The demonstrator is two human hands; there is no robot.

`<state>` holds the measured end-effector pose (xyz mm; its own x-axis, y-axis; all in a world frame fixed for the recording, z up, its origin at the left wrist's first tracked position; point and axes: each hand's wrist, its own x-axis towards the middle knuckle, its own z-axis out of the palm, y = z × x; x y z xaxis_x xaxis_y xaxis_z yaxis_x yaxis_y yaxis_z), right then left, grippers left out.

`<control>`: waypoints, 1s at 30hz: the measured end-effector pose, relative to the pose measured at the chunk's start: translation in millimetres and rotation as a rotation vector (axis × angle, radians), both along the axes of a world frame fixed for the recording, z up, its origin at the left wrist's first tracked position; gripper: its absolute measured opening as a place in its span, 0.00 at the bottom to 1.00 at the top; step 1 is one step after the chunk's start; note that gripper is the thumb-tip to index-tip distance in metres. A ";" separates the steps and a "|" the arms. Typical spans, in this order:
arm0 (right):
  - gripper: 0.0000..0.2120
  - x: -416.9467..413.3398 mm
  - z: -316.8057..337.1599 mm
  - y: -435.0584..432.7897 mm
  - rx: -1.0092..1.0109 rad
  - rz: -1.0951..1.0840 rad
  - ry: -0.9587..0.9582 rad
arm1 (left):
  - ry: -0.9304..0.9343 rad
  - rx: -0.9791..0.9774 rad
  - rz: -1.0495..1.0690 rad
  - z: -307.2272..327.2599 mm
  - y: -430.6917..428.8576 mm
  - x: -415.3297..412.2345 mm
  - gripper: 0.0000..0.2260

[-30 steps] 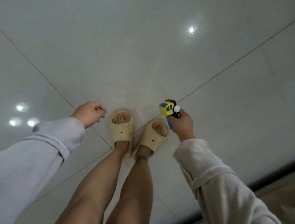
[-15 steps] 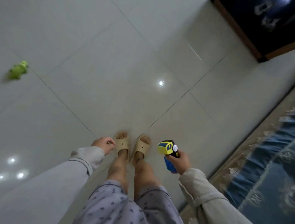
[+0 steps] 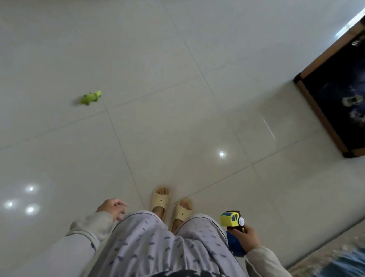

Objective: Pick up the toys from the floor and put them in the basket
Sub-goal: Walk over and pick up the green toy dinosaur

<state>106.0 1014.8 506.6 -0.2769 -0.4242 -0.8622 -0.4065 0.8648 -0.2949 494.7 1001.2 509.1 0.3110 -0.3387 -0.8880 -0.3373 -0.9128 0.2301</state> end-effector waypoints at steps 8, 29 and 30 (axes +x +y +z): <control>0.06 3.7 -18.1 -46.5 0.014 0.329 0.011 | -0.005 0.043 0.210 -12.4 86.3 -18.3 0.10; 0.06 174.3 -0.6 -215.7 0.034 0.724 0.032 | 0.011 0.070 0.391 -21.7 8.7 97.2 0.12; 0.06 181.7 -0.9 -224.6 0.034 0.719 0.036 | 0.009 0.062 0.386 -18.6 -8.6 111.6 0.12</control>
<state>287.6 790.2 505.7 0.0322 -0.4854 -0.8737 -0.8876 0.3880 -0.2483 606.3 992.6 490.5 0.3970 -0.1443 -0.9064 0.0353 -0.9844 0.1722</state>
